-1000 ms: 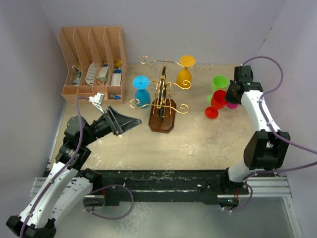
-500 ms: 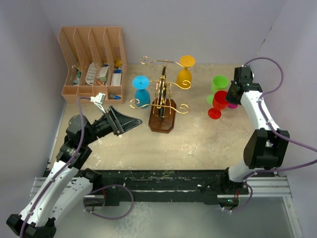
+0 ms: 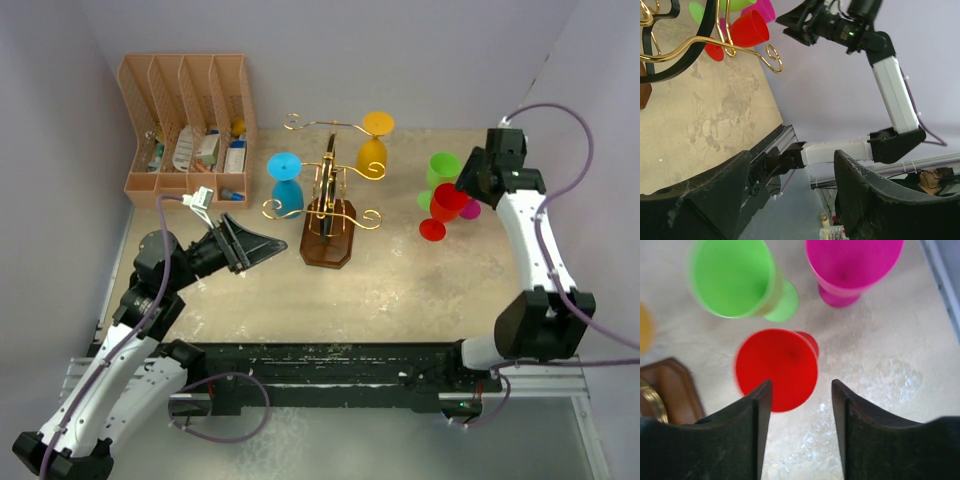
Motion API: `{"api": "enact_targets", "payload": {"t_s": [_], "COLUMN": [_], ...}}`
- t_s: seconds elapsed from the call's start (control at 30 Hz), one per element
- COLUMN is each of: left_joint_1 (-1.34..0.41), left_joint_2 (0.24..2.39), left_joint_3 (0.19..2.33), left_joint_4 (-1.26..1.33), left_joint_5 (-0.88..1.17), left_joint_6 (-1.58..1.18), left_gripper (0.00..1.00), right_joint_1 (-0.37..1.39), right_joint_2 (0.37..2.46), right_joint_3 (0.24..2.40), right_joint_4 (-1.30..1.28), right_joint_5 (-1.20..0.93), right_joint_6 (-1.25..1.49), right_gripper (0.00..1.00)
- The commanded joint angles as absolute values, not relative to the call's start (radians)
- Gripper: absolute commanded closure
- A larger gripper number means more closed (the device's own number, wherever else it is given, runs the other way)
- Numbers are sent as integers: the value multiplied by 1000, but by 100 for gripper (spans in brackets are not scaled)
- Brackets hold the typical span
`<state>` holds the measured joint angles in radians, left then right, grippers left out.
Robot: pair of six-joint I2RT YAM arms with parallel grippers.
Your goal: Take the wine glass off the wine glass rack
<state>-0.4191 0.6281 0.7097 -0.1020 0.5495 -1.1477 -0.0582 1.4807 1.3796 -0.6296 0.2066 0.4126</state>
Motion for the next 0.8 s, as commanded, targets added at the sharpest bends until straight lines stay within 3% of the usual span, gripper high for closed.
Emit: {"api": "enact_targets", "payload": {"t_s": [0.0, 0.17, 0.27, 0.33, 0.57, 0.77], "left_joint_1": [-418, -418, -418, -418, -418, -417], "left_joint_2": [613, 608, 606, 601, 580, 578], "left_joint_3": [758, 755, 761, 770, 814, 822], "left_joint_4": [-104, -109, -113, -123, -195, -210], "left_joint_5": [529, 509, 504, 495, 457, 445], "left_joint_6": [-1109, -1111, -1116, -1115, -1095, -1094], "left_gripper": [29, 29, 29, 29, 30, 30], "right_joint_1": [-52, -22, 89, 179, 250, 399], "right_joint_2": [1307, 1318, 1370, 1408, 1501, 1636], "right_joint_3": [1524, 1645, 1738, 1795, 1862, 1984], "right_joint_4": [-588, -561, -546, -522, -362, -432], "right_joint_5": [66, -335, -499, -540, -782, -770], "right_joint_6": [408, 431, 436, 471, 593, 561], "right_gripper": [44, 44, 46, 46, 50, 50]}}
